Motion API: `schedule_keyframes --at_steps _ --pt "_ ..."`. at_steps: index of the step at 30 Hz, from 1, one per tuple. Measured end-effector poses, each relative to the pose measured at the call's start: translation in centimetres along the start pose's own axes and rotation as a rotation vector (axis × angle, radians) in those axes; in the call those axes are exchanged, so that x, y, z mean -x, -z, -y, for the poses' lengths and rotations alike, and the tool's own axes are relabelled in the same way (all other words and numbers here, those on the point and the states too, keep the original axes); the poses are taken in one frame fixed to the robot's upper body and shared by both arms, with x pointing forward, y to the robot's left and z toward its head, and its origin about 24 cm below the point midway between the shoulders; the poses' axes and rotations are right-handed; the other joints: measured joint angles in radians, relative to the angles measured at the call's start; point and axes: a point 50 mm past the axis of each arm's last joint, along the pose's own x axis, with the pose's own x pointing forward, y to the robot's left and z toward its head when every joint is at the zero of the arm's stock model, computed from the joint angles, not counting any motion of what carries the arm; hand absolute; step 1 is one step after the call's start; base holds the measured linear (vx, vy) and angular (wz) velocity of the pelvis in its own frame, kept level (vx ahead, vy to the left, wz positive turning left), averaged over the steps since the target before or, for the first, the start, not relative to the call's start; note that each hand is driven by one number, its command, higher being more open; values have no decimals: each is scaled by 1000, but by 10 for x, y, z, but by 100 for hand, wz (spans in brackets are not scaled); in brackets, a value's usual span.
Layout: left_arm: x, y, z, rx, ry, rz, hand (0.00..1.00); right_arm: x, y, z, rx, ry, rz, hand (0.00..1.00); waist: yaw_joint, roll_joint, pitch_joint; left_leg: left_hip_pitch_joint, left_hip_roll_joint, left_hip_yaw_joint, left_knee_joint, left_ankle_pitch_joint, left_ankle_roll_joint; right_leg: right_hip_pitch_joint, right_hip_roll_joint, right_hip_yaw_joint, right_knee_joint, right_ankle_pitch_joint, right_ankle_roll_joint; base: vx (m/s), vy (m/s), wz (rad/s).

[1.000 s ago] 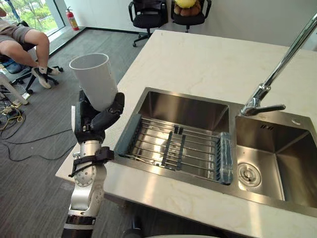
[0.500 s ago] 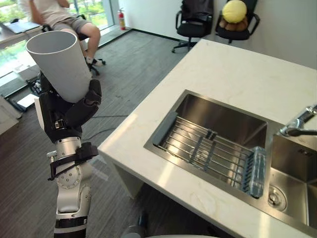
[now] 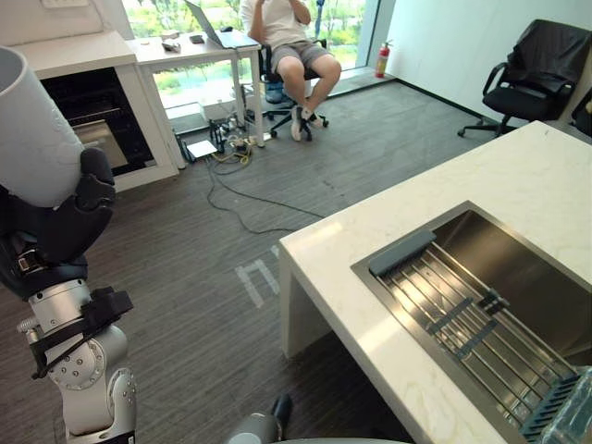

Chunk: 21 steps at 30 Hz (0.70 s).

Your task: Walk over to the sink, pick up the cup, carry it to the dishwasher, place the cup inside the dishwasher, then close the dishwasher door

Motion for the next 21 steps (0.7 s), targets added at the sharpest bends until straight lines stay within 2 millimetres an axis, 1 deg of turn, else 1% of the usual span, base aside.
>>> schedule_keyframes --at_steps 1,2,3,4,5,6,7,8,9,10,11,12,13,14,15,16,18,21 --pt "3 0 1 -3 34 -5 0 0 1 2 -9 6 -9 100 -4 -2 0 -27 39 137 18 -25 31 6 -19 -63 -17 33 -7 -291 89 150" --pt "2 -3 0 -4 47 21 0 -1 2 4 1 16 -34 100 -3 -1 -6 -56 70 258 70 -45 63 7 -38 -135 -25 59 28 -328 115 145" --pt "2 -4 1 -2 49 34 0 -1 1 5 5 22 -46 100 -1 -4 -8 -65 76 301 103 -49 72 7 -53 -167 -27 67 37 -169 144 134" --pt "2 -5 1 4 52 49 0 -2 -2 8 21 35 -57 100 8 -16 -10 -74 90 371 192 -66 95 4 -93 -221 -29 87 57 -134 155 120" --pt "3 -6 1 14 53 56 0 -2 -4 9 41 49 -60 100 18 -22 -14 -83 136 413 345 -118 111 2 -132 -263 -28 107 74 -104 174 109" --pt "3 -6 1 19 52 57 0 -2 -5 10 39 58 -59 100 24 -21 -18 -75 179 436 402 -152 102 -1 -151 -289 -21 110 73 -54 195 92" --pt "4 -5 2 34 60 57 0 -1 -4 16 34 88 -59 100 24 -5 -36 -53 266 469 448 -191 84 -5 -164 -327 9 112 69 14 230 111" --pt "4 -1 10 66 90 51 0 2 -10 27 -14 124 -34 100 15 29 -48 -15 304 501 379 -227 19 -12 -173 -368 70 87 66 3 275 169" --pt "3 12 20 102 119 11 0 0 -6 26 -85 132 -47 100 -9 9 -43 11 196 449 236 -161 37 -31 -173 -350 83 36 64 -6 205 183" --pt "5 22 23 123 113 -34 0 0 -4 26 -109 134 -58 100 -37 5 -50 54 159 440 103 -120 51 -34 -138 -350 34 34 49 -3 101 202" --pt "7 35 30 174 94 -97 0 -2 3 19 -153 115 -55 100 -66 -14 -58 111 159 597 1 -128 85 -36 -75 -381 -94 87 21 70 3 220" --pt "8 44 45 236 112 -142 0 -1 2 22 -179 121 -31 100 -101 -4 -48 162 207 695 4 -59 54 -2 -88 -419 -82 164 49 116 6 210" --pt "11 49 52 259 133 -171 0 -1 4 23 -191 134 -37 100 -115 -11 -38 179 168 688 -18 -36 46 19 -114 -440 -67 160 58 93 115 137" --pt "18 54 67 287 179 -229 0 0 7 24 -190 143 -49 100 -90 -2 -41 208 133 683 -64 -23 41 35 -136 -448 -71 171 66 49 198 59" --pt "21 56 79 311 214 -255 0 -1 7 20 -186 132 -47 100 -86 0 -43 212 108 672 -88 -20 53 41 -148 -453 -74 178 76 16 210 30" --pt "22 57 84 318 232 -265 0 -2 6 18 -185 133 -45 100 -85 -1 -44 214 97 669 -103 -17 58 41 -155 -457 -75 182 84 5 162 26" --pt "27 61 99 313 292 -314 0 -1 4 20 -186 144 -38 100 -82 -1 -44 231 65 665 -154 -7 73 41 -172 -461 -72 197 95 -14 135 11" --pt "30 69 108 311 311 -376 0 -1 0 21 -157 128 -21 100 -93 1 -45 245 35 648 -193 -9 82 36 -194 -450 -28 206 89 13 93 17"
